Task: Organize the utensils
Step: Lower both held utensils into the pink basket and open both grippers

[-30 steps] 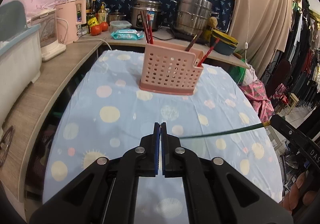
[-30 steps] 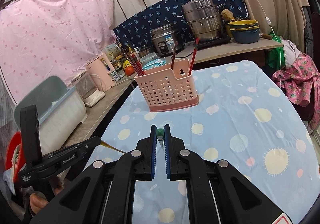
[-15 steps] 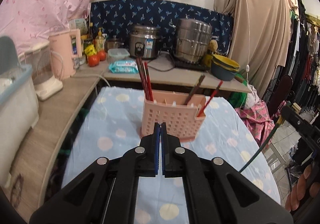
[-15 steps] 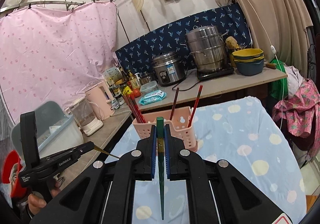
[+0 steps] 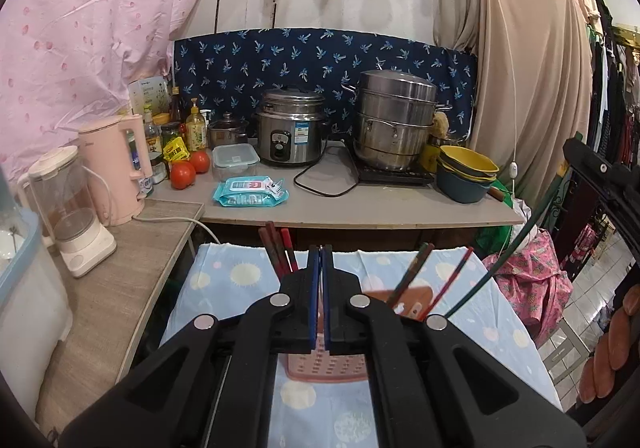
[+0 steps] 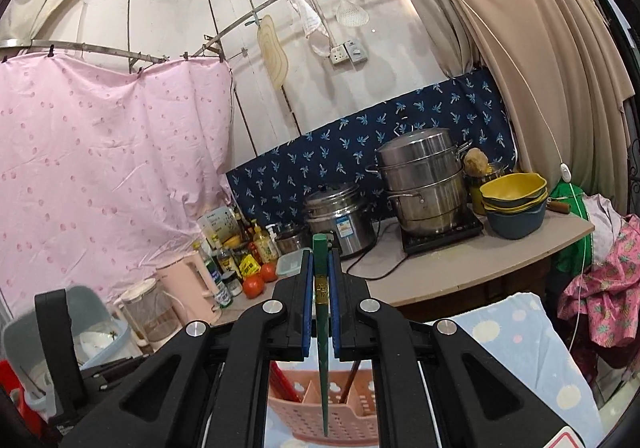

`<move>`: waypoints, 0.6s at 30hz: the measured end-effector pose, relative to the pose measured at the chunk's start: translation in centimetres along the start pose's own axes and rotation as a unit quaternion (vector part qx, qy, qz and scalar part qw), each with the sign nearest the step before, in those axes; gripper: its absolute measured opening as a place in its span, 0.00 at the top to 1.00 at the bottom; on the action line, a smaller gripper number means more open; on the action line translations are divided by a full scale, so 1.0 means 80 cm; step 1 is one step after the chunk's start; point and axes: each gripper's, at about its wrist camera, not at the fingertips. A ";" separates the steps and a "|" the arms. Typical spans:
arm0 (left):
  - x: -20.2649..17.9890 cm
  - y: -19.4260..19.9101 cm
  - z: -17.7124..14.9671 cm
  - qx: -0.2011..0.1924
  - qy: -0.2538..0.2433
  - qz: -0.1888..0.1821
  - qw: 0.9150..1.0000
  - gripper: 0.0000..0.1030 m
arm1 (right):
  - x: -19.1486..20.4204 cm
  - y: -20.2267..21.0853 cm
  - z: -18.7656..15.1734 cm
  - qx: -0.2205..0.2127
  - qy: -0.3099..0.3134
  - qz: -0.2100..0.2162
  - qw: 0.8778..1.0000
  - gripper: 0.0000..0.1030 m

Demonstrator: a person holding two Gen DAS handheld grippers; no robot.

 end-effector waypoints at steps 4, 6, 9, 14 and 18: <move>0.009 -0.035 0.002 0.016 0.007 0.001 1.000 0.99 | -0.005 -0.038 0.006 -0.005 -0.022 -0.001 1.000 0.93; 0.012 -0.048 -0.002 0.023 0.008 0.001 1.000 0.99 | -0.009 -0.056 0.003 -0.002 -0.025 -0.005 1.000 0.93; 0.014 -0.064 -0.012 0.035 0.008 0.001 0.999 0.99 | -0.015 -0.080 -0.009 0.014 -0.025 -0.013 1.000 0.93; 0.020 -0.084 -0.028 0.052 0.015 -0.002 0.999 0.99 | -0.031 -0.107 -0.048 0.053 -0.015 -0.031 0.998 0.93; 0.020 -0.094 -0.035 0.061 0.020 -0.006 0.998 0.99 | -0.043 -0.120 -0.069 0.079 -0.018 -0.039 0.996 0.93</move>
Point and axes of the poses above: each gripper's, at about its wrist camera, not at the fingertips, and y roughly against the way its jaws point, x to its left, z to its top, and after that the axes turned 13 degrees about -y, right-handed
